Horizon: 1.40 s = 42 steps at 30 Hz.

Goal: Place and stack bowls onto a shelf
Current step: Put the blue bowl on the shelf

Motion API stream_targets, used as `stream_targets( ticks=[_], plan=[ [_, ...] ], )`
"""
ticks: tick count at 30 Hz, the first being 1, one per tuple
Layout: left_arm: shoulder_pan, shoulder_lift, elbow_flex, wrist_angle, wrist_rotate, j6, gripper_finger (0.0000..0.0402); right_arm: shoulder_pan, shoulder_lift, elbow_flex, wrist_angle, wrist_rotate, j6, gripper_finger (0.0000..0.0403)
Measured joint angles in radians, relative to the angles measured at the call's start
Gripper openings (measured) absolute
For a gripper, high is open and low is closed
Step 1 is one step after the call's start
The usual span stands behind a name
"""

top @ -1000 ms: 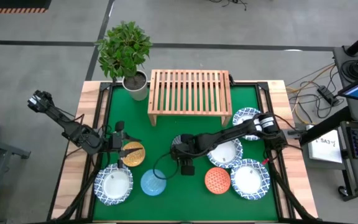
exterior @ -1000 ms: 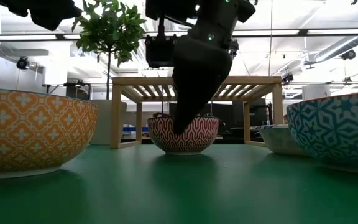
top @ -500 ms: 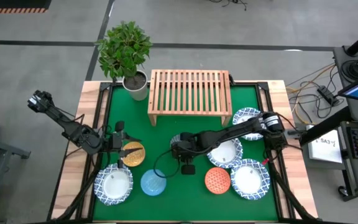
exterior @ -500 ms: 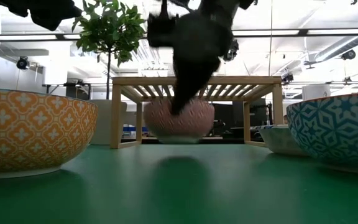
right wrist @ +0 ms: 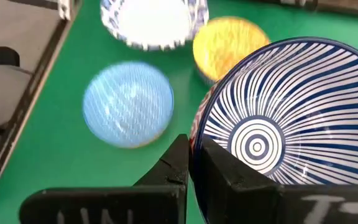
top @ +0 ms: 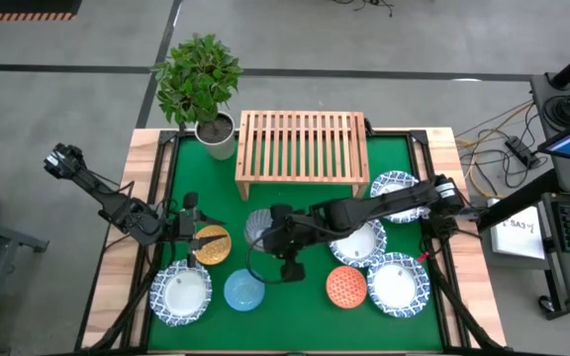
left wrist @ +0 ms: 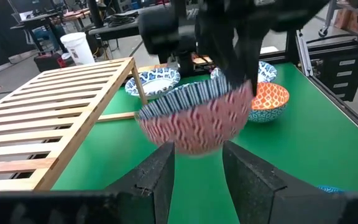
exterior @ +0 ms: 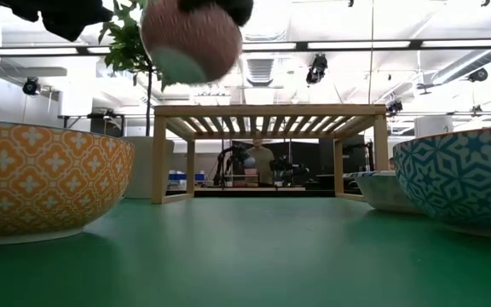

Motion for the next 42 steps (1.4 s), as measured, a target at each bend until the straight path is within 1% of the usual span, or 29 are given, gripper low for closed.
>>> stream_targets(
  ticks=[3, 7, 10, 13, 17, 24, 28, 31, 42],
  plan=[
    [0.000, 0.000, 0.000, -0.001, 0.000, 0.000, 0.0119, -0.001, 0.000, 0.078, -0.037, 0.022, -0.057, 0.0013],
    [0.000, 0.000, 0.000, -0.001, 0.000, 0.000, 0.0119, -0.013, 0.000, 0.177, -0.111, 0.168, -0.148, 0.0013],
    [0.000, 0.000, 0.000, 0.000, 0.000, 0.000, 0.0119, -0.048, 0.000, 0.221, -0.175, 0.285, -0.201, 0.0013],
    [0.000, 0.000, 0.000, 0.000, 0.000, 0.000, 0.0119, -0.109, 0.000, 0.236, -0.225, 0.341, -0.226, 0.0013],
    [0.000, 0.001, 0.001, 0.004, 0.000, 0.000, 0.0119, -0.222, 0.000, 0.234, -0.231, 0.324, -0.235, 0.0013],
    [0.000, 0.001, 0.001, 0.004, 0.000, 0.004, 0.0119, -0.399, 0.043, 0.233, -0.204, 0.207, -0.270, 0.0013],
    [0.000, 0.001, 0.002, 0.003, 0.000, 0.005, 0.0119, -0.465, 0.078, 0.233, -0.203, 0.133, -0.271, 0.0013],
    [0.000, 0.001, 0.002, 0.003, 0.000, 0.005, 0.0119, -0.483, 0.100, 0.232, -0.209, 0.126, -0.273, 0.0013],
    [0.000, 0.001, 0.002, 0.000, 0.000, 0.008, 0.0119, -0.483, 0.113, 0.231, -0.205, 0.124, -0.300, 0.0013]
  ],
)
